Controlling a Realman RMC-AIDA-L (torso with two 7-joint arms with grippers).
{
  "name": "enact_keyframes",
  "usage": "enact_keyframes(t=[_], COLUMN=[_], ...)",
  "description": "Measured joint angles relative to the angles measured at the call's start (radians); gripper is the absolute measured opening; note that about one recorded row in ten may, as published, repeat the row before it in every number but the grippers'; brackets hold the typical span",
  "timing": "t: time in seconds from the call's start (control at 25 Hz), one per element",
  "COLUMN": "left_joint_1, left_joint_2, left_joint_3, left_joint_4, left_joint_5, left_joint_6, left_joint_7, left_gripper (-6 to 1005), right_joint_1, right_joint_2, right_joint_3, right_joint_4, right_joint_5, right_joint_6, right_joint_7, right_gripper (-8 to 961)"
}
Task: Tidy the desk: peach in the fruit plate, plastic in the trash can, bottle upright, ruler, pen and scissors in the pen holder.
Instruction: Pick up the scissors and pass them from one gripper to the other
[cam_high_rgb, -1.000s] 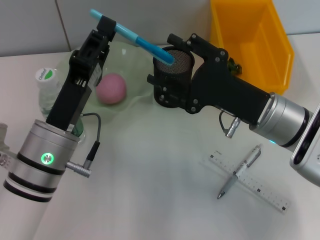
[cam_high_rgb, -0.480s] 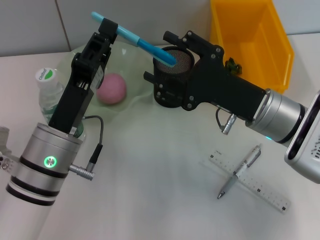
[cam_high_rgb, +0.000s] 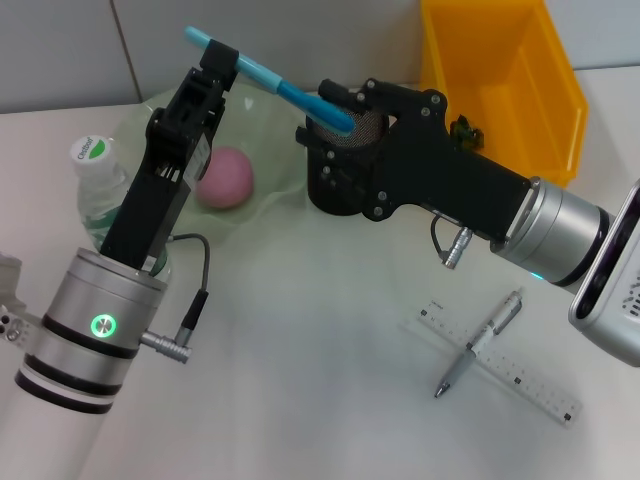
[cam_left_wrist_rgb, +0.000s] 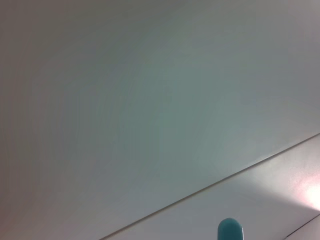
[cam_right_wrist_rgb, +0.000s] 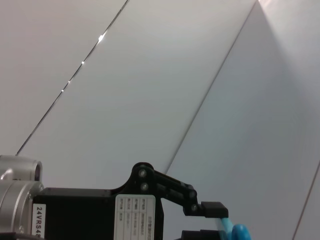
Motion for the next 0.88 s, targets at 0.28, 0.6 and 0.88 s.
enact_keyframes(t=[0.28, 0.6, 0.88], left_joint_1=[0.000, 0.001, 0.001], left_joint_2=[0.000, 0.000, 0.000], left_joint_3=[0.001, 0.002, 0.002], left_joint_4=[-0.003, -0.004, -0.005], left_joint_5=[0.000, 0.000, 0.000], left_joint_6=[-0.005, -0.005, -0.005], left_joint_7=[0.001, 0.001, 0.001], left_gripper=[288, 292, 296], right_joint_1=[-0.001, 0.001, 0.002], right_joint_2=[0.000, 0.000, 0.000], right_joint_3=[0.001, 0.001, 0.001], right_joint_4=[0.003, 0.006, 0.006], right_joint_5=[0.001, 0.002, 0.002], right_joint_6=[-0.003, -0.003, -0.004], right_joint_7=[0.000, 0.000, 0.000], right_gripper=[340, 338, 162])
